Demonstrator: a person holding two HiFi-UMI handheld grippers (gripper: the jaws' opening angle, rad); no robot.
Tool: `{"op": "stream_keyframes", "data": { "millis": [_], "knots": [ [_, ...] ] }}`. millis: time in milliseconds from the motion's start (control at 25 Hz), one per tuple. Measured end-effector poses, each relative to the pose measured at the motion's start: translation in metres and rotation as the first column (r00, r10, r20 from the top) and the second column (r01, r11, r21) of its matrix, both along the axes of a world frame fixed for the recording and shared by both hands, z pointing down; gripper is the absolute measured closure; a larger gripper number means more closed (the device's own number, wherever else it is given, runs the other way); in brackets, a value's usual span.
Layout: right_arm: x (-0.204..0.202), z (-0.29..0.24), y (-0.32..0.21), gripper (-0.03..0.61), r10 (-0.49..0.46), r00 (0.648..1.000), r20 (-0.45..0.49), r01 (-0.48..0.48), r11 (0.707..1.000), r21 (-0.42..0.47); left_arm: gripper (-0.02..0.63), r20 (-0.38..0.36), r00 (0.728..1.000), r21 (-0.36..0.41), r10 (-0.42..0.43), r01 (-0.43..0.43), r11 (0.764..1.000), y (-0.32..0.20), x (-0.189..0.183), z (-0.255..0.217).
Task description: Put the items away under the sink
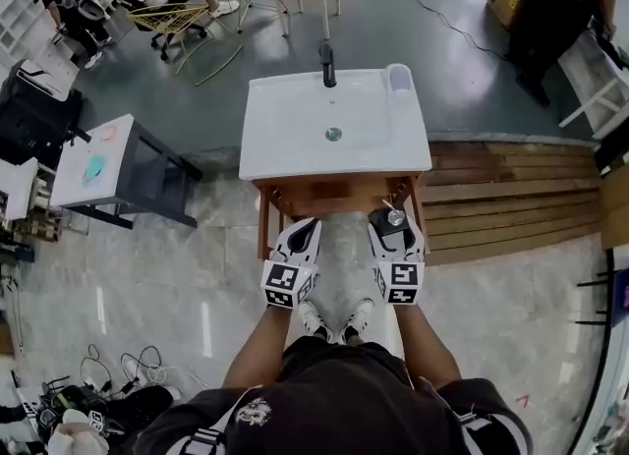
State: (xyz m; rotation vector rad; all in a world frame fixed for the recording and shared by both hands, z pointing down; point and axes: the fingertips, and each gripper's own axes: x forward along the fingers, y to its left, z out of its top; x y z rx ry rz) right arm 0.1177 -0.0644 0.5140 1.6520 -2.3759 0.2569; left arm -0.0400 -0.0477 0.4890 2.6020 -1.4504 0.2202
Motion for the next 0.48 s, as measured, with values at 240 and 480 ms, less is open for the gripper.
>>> {"op": "stream_keyframes", "data": {
  "millis": [240,480],
  "knots": [
    [0.0,0.048,-0.031,0.253,0.048,0.999,-0.011,-0.048,0.998,-0.041,0.606,0.012,1.0,-0.034,0.013,-0.013,0.999,-0.027,-0.008,0.051],
    [0.003,0.132,-0.056,0.253,0.065,0.997,-0.046,-0.067,0.996,-0.054,0.606,0.013,1.0,-0.052,0.016,-0.016,0.999,-0.06,-0.005,0.135]
  ]
}}
